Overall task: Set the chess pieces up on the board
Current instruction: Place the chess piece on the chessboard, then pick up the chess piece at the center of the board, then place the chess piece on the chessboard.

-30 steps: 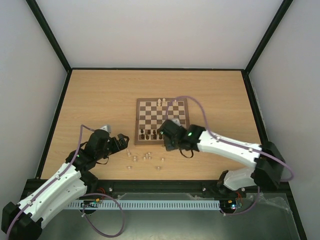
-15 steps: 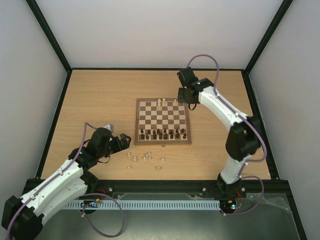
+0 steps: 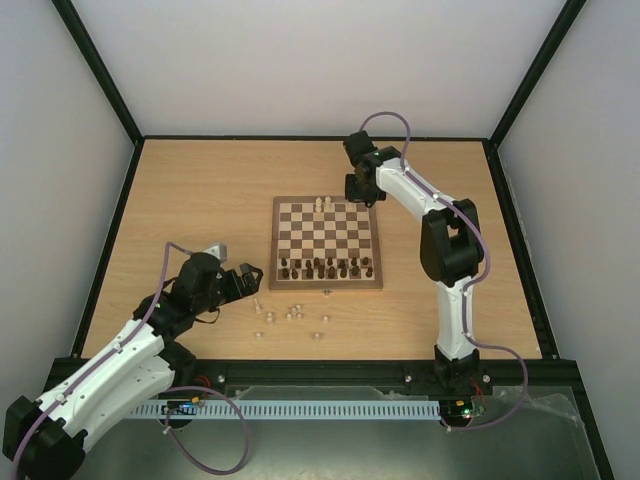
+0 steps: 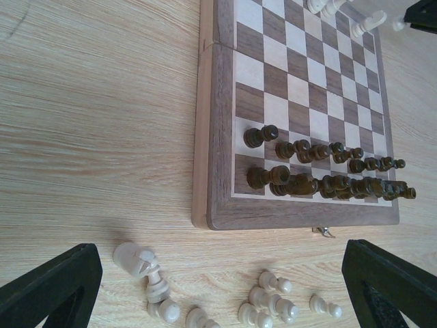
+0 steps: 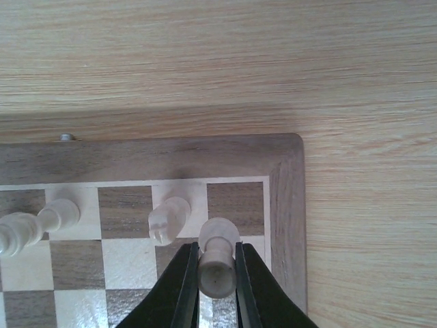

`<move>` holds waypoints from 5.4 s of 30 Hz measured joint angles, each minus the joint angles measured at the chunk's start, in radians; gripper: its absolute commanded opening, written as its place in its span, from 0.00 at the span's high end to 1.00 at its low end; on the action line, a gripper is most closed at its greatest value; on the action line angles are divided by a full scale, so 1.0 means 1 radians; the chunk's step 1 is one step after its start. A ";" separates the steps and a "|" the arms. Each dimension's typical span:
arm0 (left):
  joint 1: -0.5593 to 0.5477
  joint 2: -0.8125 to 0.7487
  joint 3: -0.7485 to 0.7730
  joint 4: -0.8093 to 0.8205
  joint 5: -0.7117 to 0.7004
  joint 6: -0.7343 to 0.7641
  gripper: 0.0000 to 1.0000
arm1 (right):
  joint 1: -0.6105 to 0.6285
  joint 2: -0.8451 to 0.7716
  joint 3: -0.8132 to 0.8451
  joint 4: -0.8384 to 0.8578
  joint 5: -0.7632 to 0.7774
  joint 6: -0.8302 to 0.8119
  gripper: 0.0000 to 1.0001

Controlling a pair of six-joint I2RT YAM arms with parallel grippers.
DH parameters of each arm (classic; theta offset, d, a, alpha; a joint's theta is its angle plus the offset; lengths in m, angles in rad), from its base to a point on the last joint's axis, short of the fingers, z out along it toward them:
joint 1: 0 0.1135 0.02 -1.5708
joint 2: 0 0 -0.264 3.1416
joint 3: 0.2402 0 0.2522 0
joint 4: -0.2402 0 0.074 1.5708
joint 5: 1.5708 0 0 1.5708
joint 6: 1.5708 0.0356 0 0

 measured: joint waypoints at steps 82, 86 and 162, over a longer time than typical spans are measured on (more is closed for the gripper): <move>0.001 0.018 0.079 -0.023 -0.019 0.009 0.01 | 0.694 -0.476 -0.844 0.244 -0.061 0.241 0.63; 0.001 0.018 0.075 -0.023 -0.018 0.009 0.01 | 0.698 -0.455 -0.844 0.245 -0.059 0.246 0.67; 0.011 0.054 0.039 0.016 0.014 0.041 0.01 | 0.031 -0.028 -0.138 -0.040 -0.029 -0.041 0.92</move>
